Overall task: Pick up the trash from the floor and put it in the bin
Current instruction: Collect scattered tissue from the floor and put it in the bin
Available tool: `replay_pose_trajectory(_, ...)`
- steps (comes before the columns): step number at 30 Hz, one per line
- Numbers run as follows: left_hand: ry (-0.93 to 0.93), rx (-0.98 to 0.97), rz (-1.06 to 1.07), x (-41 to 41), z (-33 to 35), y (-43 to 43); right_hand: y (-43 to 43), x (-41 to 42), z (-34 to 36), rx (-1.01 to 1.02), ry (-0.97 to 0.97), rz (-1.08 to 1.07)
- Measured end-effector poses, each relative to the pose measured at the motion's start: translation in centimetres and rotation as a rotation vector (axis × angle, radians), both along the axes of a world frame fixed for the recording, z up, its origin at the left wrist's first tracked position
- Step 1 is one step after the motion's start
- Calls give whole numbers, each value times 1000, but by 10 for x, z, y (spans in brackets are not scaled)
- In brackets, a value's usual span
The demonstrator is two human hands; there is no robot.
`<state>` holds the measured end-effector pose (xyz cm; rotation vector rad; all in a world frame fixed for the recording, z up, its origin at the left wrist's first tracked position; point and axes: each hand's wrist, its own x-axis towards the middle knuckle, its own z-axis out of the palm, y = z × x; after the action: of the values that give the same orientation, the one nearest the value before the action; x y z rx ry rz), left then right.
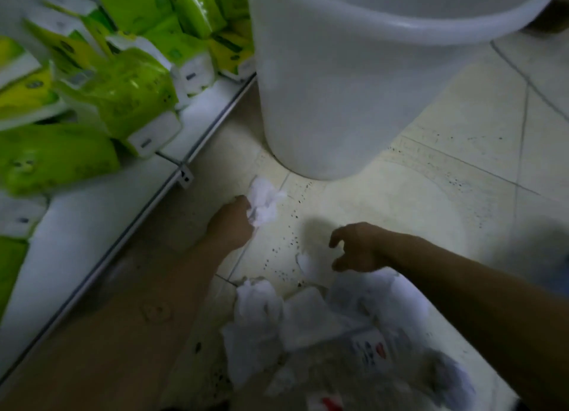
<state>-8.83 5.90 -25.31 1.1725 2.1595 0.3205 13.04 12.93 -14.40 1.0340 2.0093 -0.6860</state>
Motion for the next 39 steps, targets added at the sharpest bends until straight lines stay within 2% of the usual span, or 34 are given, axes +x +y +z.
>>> replay_pose_trajectory(3, 33, 68, -51, 26, 7, -28, 7, 12, -20, 69, -16, -70)
replay_pose_trajectory(7, 0, 218, 58, 52, 23, -42, -5, 15, -55, 105, -2, -102)
replay_pose_trajectory(12, -33, 271, 147, 63, 35, -60, -36, 16, -91, 497, 114, 48)
replay_pose_trajectory(14, -11, 272, 153, 64, 40, -63, -37, 20, -94, 541, 135, -5)
replay_pose_trajectory(15, 2, 270, 148, 64, 45, -62, -35, 21, -92, 511, 159, -97)
replay_pose_trajectory(18, -1, 288, 119, 59, 66, -53, -22, 15, -64, 278, 371, -458)
replay_pose_trajectory(20, -13, 329, 109, 52, 89, -41, -10, 5, -36, 163, 537, -517)
replay_pose_trajectory(22, 11, 374, 126, 42, 121, -26, 1, -3, -4, 141, 659, -498)
replay_pose_trajectory(25, 51, 469, 138, 27, 179, -5, 18, -9, 41, 177, 744, -404)
replay_pose_trajectory(29, 110, 469, -55, 18, 257, 13, 29, -8, 92, 191, 832, -302)
replay_pose_trajectory(32, 19, 470, -125, 19, 302, 24, 26, -7, 122, 249, 998, -276)
replay_pose_trajectory(36, -76, 743, -39, 25, 348, 46, 27, -5, 169, 414, 1292, -338)
replay_pose_trajectory(39, 40, 924, 79, 29, 369, 70, 51, -3, 210, 607, 1579, -585)
